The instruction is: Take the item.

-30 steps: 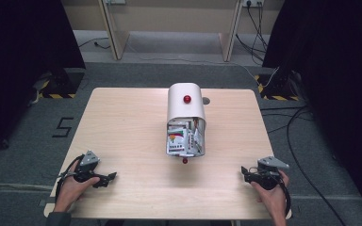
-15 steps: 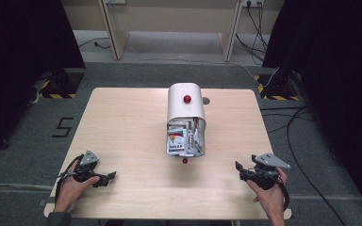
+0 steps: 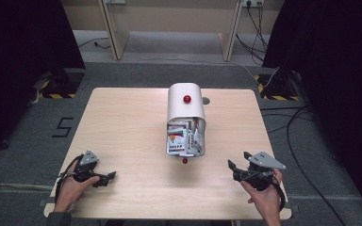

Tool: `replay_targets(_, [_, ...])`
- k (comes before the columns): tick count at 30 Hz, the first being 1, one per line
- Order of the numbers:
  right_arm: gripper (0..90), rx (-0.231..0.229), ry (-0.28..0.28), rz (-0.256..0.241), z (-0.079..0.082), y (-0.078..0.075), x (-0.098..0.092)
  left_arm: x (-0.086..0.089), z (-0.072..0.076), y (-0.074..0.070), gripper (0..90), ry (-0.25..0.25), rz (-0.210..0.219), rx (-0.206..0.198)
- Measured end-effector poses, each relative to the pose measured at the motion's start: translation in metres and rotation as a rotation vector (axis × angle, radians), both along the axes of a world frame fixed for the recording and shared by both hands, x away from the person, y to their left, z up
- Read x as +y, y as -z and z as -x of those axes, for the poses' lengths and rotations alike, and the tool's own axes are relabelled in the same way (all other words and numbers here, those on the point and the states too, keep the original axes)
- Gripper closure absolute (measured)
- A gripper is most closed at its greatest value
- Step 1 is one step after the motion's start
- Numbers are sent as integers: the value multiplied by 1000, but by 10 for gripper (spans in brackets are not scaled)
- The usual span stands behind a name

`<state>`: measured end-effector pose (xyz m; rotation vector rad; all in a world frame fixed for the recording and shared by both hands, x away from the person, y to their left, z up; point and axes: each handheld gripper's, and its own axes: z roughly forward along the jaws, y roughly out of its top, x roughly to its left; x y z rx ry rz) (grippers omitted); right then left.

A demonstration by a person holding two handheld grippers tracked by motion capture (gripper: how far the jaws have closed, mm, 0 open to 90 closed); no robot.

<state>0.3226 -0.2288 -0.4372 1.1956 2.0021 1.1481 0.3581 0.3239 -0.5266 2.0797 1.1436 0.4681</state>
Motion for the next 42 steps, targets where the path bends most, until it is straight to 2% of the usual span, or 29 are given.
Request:
replay_targets(5, [326,-35,-25,-1,5,-12,7,0,0,0,0,-2,1,-2])
replay_targets(12, [328,-59,-51,-11,10,-22,14,0,0,0,0,-2,0,-3])
replay_targets(24, [333,-55,-80,-27,9,-28,24,0,0,0,0,-3,-1,-3])
replay_targets(42, [344,-92,-148,-30,11,-44,48,0,0,0,0,-4,-2,-2])
